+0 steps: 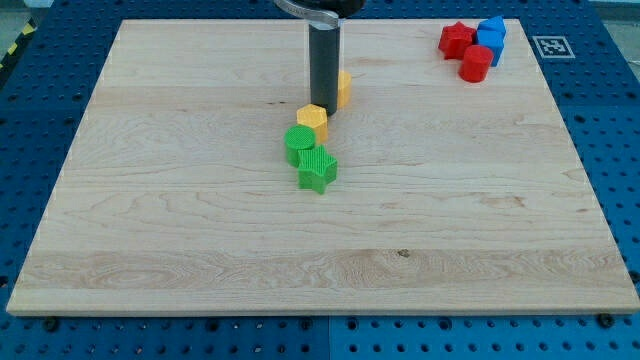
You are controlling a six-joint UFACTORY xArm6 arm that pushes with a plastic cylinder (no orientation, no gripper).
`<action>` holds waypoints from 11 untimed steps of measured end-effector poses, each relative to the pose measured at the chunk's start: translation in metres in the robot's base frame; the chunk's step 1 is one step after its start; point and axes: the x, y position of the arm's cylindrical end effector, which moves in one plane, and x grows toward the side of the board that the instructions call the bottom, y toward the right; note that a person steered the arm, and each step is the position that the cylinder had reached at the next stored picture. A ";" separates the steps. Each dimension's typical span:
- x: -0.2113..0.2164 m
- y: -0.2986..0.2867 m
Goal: Push the yellow heart to the right of the yellow hexagon
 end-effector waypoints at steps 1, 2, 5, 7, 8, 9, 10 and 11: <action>-0.016 -0.024; -0.057 -0.023; -0.071 0.009; -0.057 0.007; -0.048 0.010; -0.043 0.012; -0.042 0.022; -0.032 0.040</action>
